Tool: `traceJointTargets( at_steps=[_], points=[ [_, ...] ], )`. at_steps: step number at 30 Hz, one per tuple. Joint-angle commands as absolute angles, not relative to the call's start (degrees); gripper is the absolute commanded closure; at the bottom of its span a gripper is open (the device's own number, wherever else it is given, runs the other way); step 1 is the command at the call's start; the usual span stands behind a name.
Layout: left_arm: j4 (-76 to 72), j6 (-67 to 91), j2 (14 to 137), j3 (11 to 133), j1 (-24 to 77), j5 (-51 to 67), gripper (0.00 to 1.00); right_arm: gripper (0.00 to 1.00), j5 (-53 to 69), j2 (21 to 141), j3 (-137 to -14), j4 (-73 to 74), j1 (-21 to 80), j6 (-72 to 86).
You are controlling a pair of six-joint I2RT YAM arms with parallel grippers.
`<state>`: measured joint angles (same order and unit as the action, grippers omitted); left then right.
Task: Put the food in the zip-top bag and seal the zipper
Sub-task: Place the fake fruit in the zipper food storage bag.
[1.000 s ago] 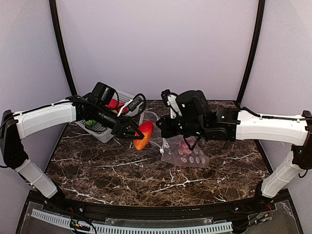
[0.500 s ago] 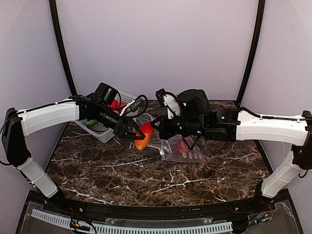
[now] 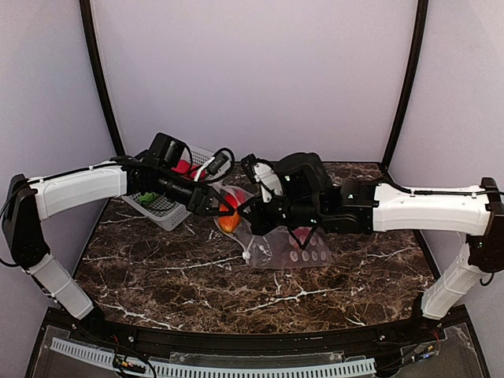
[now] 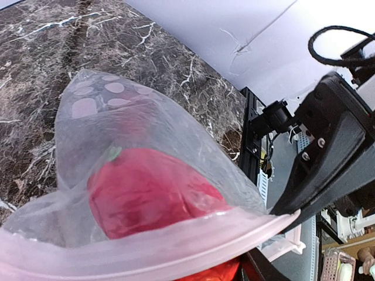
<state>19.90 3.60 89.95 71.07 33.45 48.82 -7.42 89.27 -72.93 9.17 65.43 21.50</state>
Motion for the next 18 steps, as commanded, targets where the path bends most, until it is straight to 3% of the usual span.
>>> traceJointTargets(
  at_steps=[1, 12, 18],
  points=[
    [15.4, 7.6, 88.0, 69.5, 32.5, 46.2, 0.48, 1.0, -6.2, 90.8, -75.3, 8.6, 66.6, 21.6],
    [14.6, 8.6, 88.0, 68.6, 32.5, 41.5, 0.41, 1.0, -8.8, 91.8, -76.1, 9.1, 66.8, 25.0],
    [14.8, 8.4, 87.8, 68.6, 32.5, 41.1, 0.24, 1.0, -10.0, 91.3, -75.9, 9.7, 66.7, 25.7]
  ],
)
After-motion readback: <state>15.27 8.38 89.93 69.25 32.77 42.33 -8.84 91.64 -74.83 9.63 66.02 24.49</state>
